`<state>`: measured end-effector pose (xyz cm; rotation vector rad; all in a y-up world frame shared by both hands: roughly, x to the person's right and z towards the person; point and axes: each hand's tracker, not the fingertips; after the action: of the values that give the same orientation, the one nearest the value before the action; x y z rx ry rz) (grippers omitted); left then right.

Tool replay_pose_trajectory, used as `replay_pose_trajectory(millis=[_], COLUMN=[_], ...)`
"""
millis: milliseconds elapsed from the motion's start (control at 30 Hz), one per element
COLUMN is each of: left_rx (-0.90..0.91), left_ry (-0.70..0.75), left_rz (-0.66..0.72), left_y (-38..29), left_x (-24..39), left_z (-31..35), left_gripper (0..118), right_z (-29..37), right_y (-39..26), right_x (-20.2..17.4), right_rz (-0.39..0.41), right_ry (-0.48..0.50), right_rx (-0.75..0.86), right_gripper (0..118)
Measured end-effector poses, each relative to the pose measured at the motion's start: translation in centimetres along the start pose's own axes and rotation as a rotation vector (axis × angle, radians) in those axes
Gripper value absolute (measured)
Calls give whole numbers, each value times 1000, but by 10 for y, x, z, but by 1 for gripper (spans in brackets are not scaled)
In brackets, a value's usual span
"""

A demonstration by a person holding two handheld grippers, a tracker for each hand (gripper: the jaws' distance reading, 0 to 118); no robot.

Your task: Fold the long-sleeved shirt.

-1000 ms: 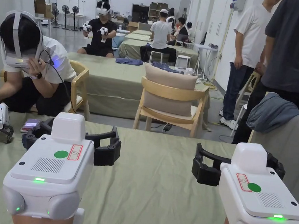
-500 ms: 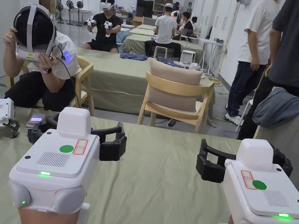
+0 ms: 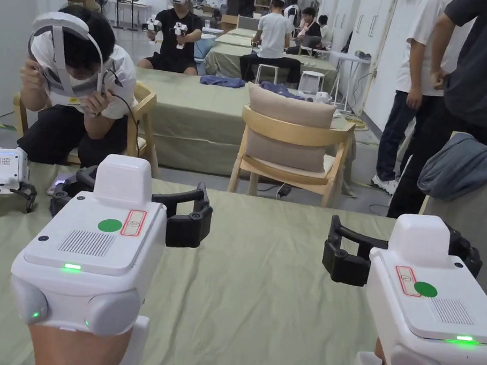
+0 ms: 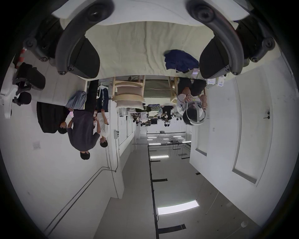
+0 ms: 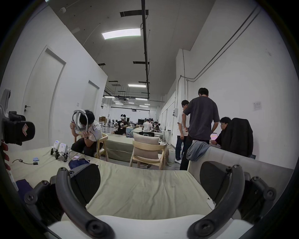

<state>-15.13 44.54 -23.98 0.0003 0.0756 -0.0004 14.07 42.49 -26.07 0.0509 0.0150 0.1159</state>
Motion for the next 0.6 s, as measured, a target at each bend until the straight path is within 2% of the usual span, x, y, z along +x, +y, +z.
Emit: replay_pose_trajectory(millis=[600], left_rx=[3], left_ry=[8], left_rz=[-23], left_y=[4], left_x=[2], left_z=[1], left_gripper=[111], right_z=[4], right_y=[7], right_x=[3], right_rz=[16], right_ry=[-12], right_rx=[16], right_gripper=[118])
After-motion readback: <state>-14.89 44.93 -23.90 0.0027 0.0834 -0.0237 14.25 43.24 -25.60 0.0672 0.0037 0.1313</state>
